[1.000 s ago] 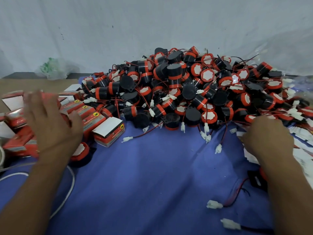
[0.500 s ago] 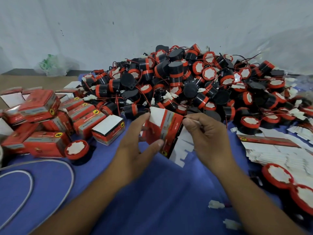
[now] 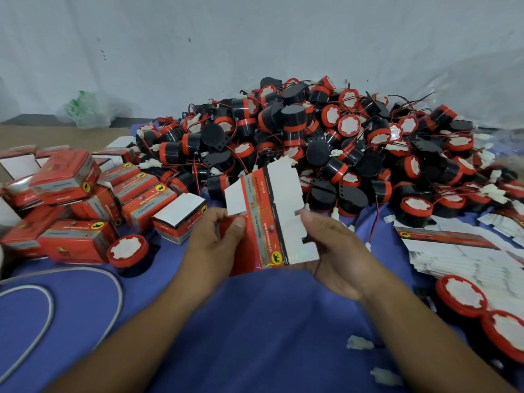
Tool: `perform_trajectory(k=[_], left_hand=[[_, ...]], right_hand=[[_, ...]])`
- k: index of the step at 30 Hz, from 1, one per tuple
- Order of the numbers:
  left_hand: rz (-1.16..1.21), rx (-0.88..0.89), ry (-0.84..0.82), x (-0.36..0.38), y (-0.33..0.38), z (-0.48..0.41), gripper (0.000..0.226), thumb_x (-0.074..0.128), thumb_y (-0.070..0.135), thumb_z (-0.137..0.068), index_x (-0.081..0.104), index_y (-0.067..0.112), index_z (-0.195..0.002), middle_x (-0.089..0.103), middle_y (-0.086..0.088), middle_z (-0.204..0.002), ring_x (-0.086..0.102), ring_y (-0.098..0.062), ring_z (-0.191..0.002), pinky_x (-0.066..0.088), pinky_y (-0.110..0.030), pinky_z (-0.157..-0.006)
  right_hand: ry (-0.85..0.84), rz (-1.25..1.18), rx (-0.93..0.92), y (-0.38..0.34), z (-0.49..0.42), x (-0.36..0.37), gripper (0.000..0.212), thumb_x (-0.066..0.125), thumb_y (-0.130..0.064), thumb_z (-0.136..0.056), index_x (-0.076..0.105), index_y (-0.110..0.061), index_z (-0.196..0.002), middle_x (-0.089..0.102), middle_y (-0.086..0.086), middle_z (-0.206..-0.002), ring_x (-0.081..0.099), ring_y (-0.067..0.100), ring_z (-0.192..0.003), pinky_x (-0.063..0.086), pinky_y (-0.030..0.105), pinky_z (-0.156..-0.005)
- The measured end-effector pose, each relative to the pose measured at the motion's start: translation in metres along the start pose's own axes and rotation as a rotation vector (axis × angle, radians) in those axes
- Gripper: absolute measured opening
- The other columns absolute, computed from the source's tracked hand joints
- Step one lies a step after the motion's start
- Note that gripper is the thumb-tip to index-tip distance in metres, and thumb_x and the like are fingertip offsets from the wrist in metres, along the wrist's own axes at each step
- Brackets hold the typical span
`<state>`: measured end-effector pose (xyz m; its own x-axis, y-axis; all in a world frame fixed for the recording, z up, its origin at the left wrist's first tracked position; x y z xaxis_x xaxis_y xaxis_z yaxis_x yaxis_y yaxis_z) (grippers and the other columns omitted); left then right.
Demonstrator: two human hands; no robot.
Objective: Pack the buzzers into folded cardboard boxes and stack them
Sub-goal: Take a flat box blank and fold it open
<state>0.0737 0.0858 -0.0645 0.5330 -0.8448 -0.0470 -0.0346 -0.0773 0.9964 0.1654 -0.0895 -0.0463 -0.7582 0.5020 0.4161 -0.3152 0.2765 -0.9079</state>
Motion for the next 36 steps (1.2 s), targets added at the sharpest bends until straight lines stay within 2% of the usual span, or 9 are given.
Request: perform_trajectory(k=[4, 7, 9, 11, 14, 21, 25, 31, 36], left_hand=[[-0.377, 0.209, 0.023, 0.002, 0.004, 0.005, 0.037, 0.060, 0.034, -0.096, 0.051, 0.026, -0.131, 0.059, 0.011, -0.126, 0.056, -0.009, -0.118, 0.050, -0.033, -0.098], [-0.277, 0.242, -0.176, 0.012, 0.009, 0.014, 0.057, 0.056, 0.045, -0.095, 0.031, 0.034, -0.144, 0.044, 0.035, -0.136, 0.047, 0.014, -0.122, 0.041, -0.012, -0.098], [-0.212, 0.230, -0.290, 0.016, 0.008, 0.017, 0.065, 0.053, 0.047, -0.096, 0.020, 0.032, -0.150, 0.035, 0.029, -0.147, 0.038, 0.019, -0.129, 0.037, -0.007, -0.100], [-0.171, 0.280, -0.324, 0.015, 0.011, 0.018, 0.066, 0.056, 0.050, -0.096, 0.026, 0.030, -0.150, 0.038, 0.025, -0.149, 0.037, 0.014, -0.134, 0.037, -0.009, -0.102], [-0.084, 0.310, -0.369, 0.010, 0.012, 0.018, 0.095, 0.063, 0.071, -0.079, 0.026, 0.029, -0.155, 0.037, 0.012, -0.156, 0.037, -0.007, -0.143, 0.041, -0.031, -0.108], [-0.083, 0.317, -0.378, 0.001, 0.008, 0.012, 0.101, 0.072, 0.072, -0.070, 0.018, 0.050, -0.153, 0.035, 0.026, -0.152, 0.041, 0.001, -0.137, 0.049, -0.015, -0.091], [-0.112, 0.294, -0.402, -0.005, 0.003, 0.009, 0.103, 0.075, 0.070, -0.069, 0.022, 0.041, -0.153, 0.049, 0.021, -0.144, 0.050, -0.005, -0.132, 0.052, -0.028, -0.094], [-0.136, 0.317, -0.492, -0.005, -0.003, 0.011, 0.116, 0.087, 0.049, -0.070, 0.011, 0.039, -0.157, 0.038, 0.012, -0.155, 0.054, -0.020, -0.130, 0.050, -0.047, -0.101], [-0.182, 0.329, -0.511, -0.011, -0.001, 0.008, 0.113, 0.087, 0.054, -0.067, 0.013, 0.052, -0.152, 0.042, 0.024, -0.145, 0.064, -0.024, -0.109, 0.057, -0.039, -0.086]], right_hand=[[0.005, 0.195, -0.010, 0.008, -0.002, 0.001, 0.044, 0.076, -0.042, -0.084, 0.067, -0.032, -0.126, 0.069, -0.004, -0.124, 0.067, 0.020, -0.111, 0.057, 0.027, -0.081], [-0.070, 0.361, -0.062, 0.014, -0.004, 0.003, 0.053, 0.076, -0.038, -0.087, 0.056, -0.037, -0.136, 0.064, -0.006, -0.134, 0.063, 0.017, -0.121, 0.053, 0.026, -0.091], [-0.085, 0.495, -0.094, 0.015, -0.004, 0.003, 0.072, 0.078, -0.041, -0.084, 0.041, -0.041, -0.146, 0.055, -0.007, -0.144, 0.055, 0.016, -0.131, 0.049, 0.034, -0.102], [-0.089, 0.586, -0.097, 0.016, -0.004, 0.001, 0.088, 0.081, -0.045, -0.081, 0.027, -0.048, -0.151, 0.042, -0.014, -0.153, 0.047, 0.011, -0.138, 0.046, 0.042, -0.107], [-0.089, 0.797, -0.174, 0.016, -0.001, 0.002, 0.092, 0.081, -0.044, -0.081, 0.020, -0.058, -0.149, 0.031, -0.036, -0.151, 0.033, -0.005, -0.142, 0.046, 0.042, -0.107], [-0.054, 1.007, -0.216, 0.011, 0.003, 0.002, 0.096, 0.085, -0.044, -0.075, 0.026, -0.046, -0.152, 0.034, -0.027, -0.152, 0.029, 0.000, -0.145, 0.035, 0.035, -0.115], [-0.081, 1.075, -0.208, 0.010, 0.003, 0.005, 0.099, 0.087, -0.042, -0.074, 0.027, -0.042, -0.152, 0.042, -0.026, -0.145, 0.039, 0.003, -0.136, 0.040, 0.031, -0.109], [-0.121, 0.954, -0.133, 0.009, 0.001, 0.005, 0.105, 0.093, -0.027, -0.068, 0.027, -0.044, -0.149, 0.051, -0.024, -0.121, 0.059, 0.006, -0.099, 0.052, 0.027, -0.086], [-0.098, 0.859, -0.139, 0.006, 0.003, 0.003, 0.090, 0.089, -0.022, -0.074, 0.034, -0.042, -0.143, 0.060, -0.016, -0.106, 0.063, 0.009, -0.093, 0.053, 0.029, -0.082]])
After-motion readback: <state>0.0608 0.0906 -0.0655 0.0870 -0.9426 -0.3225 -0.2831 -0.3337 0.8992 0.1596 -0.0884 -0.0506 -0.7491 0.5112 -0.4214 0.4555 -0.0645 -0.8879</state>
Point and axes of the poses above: each hand's wrist, its own z-axis away from the middle knuckle, its own x-axis out of the palm, y = z × x, the point moved 1 cm from there along -z, towards the middle knuckle
